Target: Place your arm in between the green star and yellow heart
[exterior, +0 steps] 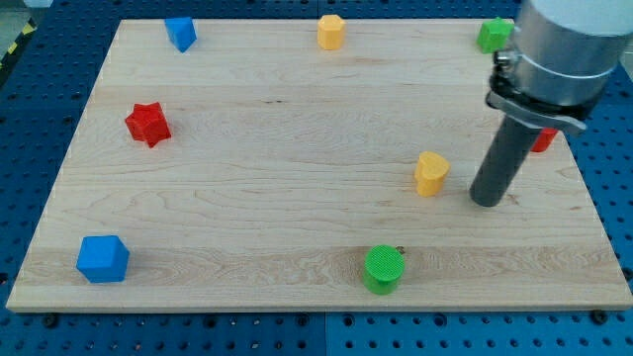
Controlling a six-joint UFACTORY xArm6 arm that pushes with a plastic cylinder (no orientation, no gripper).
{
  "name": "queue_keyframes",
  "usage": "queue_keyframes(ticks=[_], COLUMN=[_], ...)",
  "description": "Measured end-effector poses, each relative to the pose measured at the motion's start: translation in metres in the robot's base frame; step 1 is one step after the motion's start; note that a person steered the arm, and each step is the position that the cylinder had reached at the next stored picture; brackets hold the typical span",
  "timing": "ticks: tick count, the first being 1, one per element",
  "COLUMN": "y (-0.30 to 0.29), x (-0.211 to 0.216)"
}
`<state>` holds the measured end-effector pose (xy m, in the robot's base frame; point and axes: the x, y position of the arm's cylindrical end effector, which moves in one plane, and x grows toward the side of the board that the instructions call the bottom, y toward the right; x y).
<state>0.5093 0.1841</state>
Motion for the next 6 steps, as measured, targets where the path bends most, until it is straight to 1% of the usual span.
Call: queue_keyframes(ticks=[1, 2, 4, 5, 6], y=[0.0, 0.0, 0.0, -0.006, -0.006], x=[-0.041, -0.058, -0.066, -0.108, -0.135])
